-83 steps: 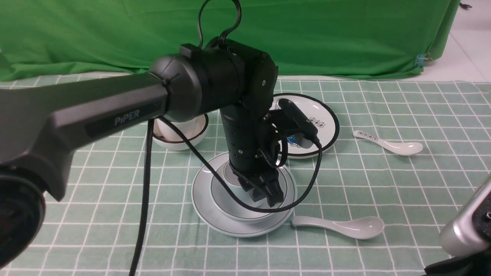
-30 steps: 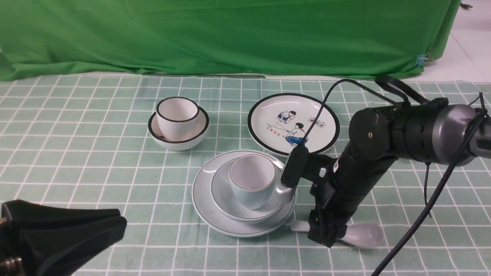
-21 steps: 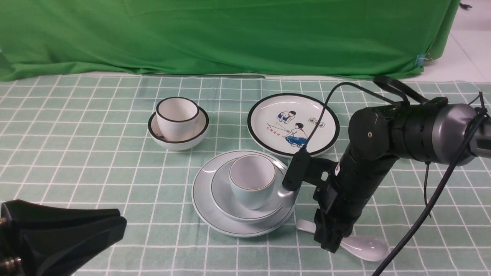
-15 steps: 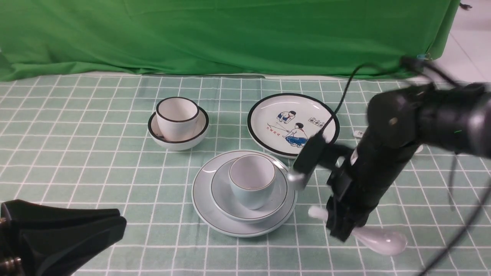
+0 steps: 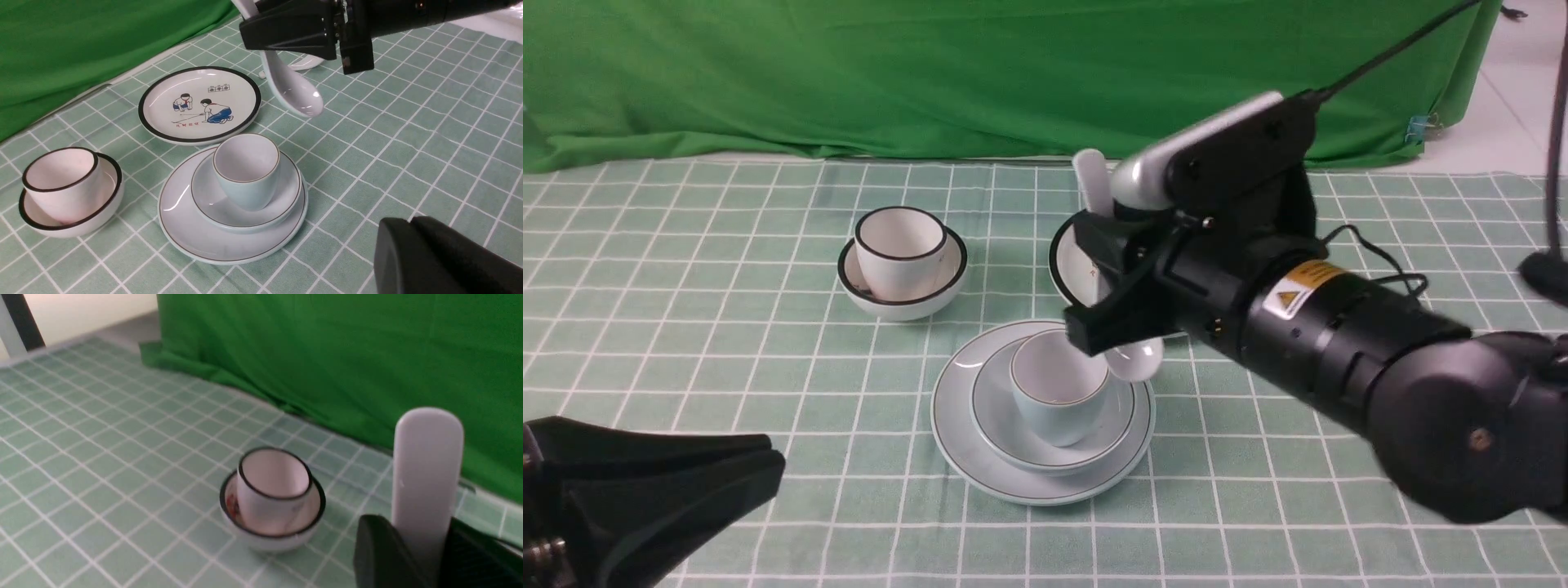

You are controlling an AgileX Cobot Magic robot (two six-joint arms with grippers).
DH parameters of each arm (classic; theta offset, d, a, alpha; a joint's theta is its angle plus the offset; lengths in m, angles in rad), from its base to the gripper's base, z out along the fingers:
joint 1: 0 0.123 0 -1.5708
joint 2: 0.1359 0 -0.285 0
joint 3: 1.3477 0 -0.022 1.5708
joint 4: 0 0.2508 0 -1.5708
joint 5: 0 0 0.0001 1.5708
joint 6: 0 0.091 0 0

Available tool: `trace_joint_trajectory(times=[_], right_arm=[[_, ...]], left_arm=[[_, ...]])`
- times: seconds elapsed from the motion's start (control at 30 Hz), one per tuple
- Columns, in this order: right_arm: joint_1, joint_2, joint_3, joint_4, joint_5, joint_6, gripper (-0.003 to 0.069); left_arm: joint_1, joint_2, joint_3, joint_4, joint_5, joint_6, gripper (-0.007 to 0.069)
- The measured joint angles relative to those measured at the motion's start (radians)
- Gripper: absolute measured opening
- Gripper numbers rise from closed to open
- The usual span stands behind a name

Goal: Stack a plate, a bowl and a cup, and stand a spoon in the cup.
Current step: Use the right arm to put the blue soup spoon into the blue teacup in the middle

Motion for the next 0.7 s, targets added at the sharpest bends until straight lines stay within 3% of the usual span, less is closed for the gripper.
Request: trace_joint_trajectory(times=[0.2, 0.7], right_arm=[[0.015, 0.121, 0.001, -0.146, -0.194, 0.17, 0.0165], [-0.038, 0.304, -0.001, -0.214, -0.251, 0.247, 0.0165]], left_arm=[[0.0, 0.0, 0.0, 0.008, -0.005, 0.0, 0.0009], [0.0, 0.0, 0.0, 0.008, -0.007, 0.0, 0.0009]])
